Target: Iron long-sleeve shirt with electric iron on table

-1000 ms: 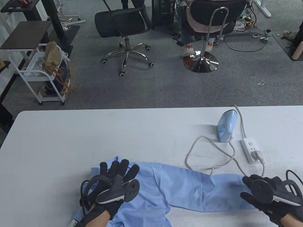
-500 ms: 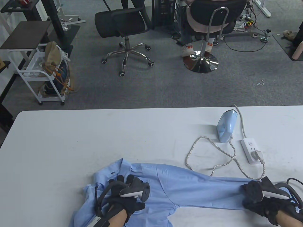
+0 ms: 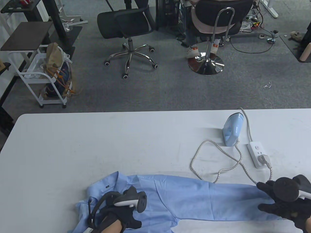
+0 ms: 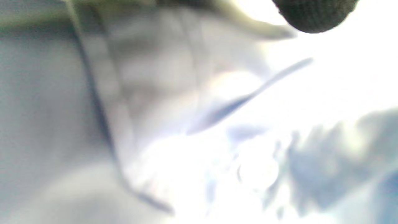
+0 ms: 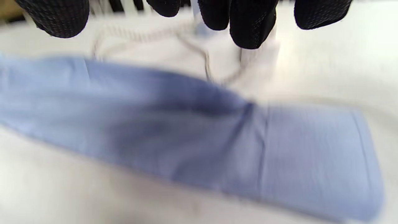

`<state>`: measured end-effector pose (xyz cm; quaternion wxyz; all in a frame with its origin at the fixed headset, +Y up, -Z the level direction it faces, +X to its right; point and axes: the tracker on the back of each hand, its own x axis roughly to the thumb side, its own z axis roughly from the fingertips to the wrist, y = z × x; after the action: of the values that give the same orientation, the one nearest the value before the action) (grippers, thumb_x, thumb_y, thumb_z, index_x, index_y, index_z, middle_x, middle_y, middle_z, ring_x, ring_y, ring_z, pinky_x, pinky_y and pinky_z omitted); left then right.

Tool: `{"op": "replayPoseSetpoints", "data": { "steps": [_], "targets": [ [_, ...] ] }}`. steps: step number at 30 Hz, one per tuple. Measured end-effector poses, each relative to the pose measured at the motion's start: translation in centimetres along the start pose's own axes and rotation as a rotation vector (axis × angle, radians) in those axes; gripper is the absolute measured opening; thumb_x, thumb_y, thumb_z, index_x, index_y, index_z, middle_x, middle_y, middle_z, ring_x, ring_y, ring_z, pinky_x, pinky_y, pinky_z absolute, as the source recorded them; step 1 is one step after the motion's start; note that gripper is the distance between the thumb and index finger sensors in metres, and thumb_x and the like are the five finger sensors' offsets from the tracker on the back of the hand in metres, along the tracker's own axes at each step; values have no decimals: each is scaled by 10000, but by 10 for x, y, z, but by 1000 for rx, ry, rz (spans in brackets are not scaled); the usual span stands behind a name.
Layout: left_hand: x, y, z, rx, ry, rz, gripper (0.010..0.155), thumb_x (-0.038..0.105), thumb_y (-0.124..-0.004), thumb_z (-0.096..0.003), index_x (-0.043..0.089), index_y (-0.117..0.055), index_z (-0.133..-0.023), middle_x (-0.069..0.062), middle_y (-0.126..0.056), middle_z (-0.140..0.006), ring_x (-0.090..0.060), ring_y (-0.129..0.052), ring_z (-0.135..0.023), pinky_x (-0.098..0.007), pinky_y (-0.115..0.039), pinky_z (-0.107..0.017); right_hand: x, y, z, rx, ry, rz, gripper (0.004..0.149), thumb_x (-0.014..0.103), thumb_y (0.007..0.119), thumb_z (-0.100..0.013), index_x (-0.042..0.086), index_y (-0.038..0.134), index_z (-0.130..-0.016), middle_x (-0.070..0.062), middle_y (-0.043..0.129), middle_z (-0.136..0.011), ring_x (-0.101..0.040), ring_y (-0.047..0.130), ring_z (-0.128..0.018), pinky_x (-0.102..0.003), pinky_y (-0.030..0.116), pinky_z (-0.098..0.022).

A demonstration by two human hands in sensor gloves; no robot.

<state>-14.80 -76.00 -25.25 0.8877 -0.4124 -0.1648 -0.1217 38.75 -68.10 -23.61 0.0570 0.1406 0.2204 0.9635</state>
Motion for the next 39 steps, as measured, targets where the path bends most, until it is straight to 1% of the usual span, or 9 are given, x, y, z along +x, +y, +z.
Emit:
{"op": "replayPoseSetpoints", "data": {
  "steps": [3, 6, 9, 11, 12, 21, 25, 34, 39],
  "targets": [
    [-8, 16, 7, 201, 15, 149, 860, 651, -551, -552, 259, -151, -1205, -243, -229, -1259, -590, -404, -1151, -818, -314, -709, 7, -37, 0, -293, 16, -82, 818, 579, 703, -573, 132, 366, -1169, -325, 448, -1151, -584, 659, -984, -818, 513, -640],
    [-8, 16, -2, 371, 100, 90, 805, 619, -520, -573, 290, -127, -1194, -234, -173, -1260, -594, -371, -1156, -819, -310, -711, 14, -63, -15, -563, 62, -176, 809, 566, 716, -571, 101, 412, -1159, -323, 483, -1138, -575, 695, -959, -814, 526, -633],
    [-6, 5, -23, 327, 183, -70, 839, 653, -484, -555, 317, -5, -1157, -228, -47, -1241, -609, -266, -1160, -826, -284, -712, 16, -73, -41, -741, 140, -314, 783, 544, 746, -561, 74, 487, -1132, -306, 570, -1102, -549, 758, -917, -802, 553, -622],
    [-5, -5, -38, 159, 213, -129, 876, 700, -443, -532, 318, 68, -1132, -238, 30, -1216, -617, -205, -1154, -828, -273, -709, 14, -73, -63, -768, 186, -404, 779, 538, 761, -557, 61, 511, -1119, -301, 602, -1083, -537, 781, -898, -794, 567, -616],
    [-6, -7, -44, 71, 209, -122, 821, 676, -333, -516, 316, 88, -1122, -243, 56, -1201, -620, -206, -1149, -819, -290, -713, 11, -71, -78, -757, 215, -455, 789, 542, 765, -555, 55, 508, -1120, -303, 599, -1083, -539, 779, -897, -794, 569, -614],
    [-15, -8, -42, 130, 177, 4, 907, 745, -473, -487, 342, -37, -1173, -213, -44, -1239, -618, -299, -1155, -814, -340, -716, -13, -45, -172, -565, 509, -450, 984, 647, 788, -508, -24, 427, -1131, -339, 519, -1104, -572, 744, -909, -799, 566, -610],
    [-15, -10, -43, 137, 173, 1, 901, 743, -454, -489, 336, -29, -1171, -215, -36, -1235, -618, -293, -1155, -811, -342, -718, -15, -35, -197, -600, 581, -474, 919, 638, 802, -501, -8, 521, -1092, -313, 597, -1073, -559, 784, -880, -790, 586, -600],
    [-15, -10, -39, 134, 163, 4, 894, 741, -432, -493, 328, -11, -1165, -222, -14, -1225, -626, -274, -1149, -810, -342, -719, -30, -31, -215, -703, 556, -637, 653, 442, 911, -517, 16, 687, -959, -211, 801, -916, -440, 955, -733, -685, 739, -569],
    [-15, -10, -38, 134, 160, 6, 889, 740, -423, -496, 327, -5, -1163, -224, -6, -1222, -627, -268, -1147, -809, -341, -720, -52, -60, -191, -958, 467, -796, 673, 458, 881, -531, -37, 688, -944, -230, 802, -872, -399, 959, -696, -672, 741, -577]
  ]
}}
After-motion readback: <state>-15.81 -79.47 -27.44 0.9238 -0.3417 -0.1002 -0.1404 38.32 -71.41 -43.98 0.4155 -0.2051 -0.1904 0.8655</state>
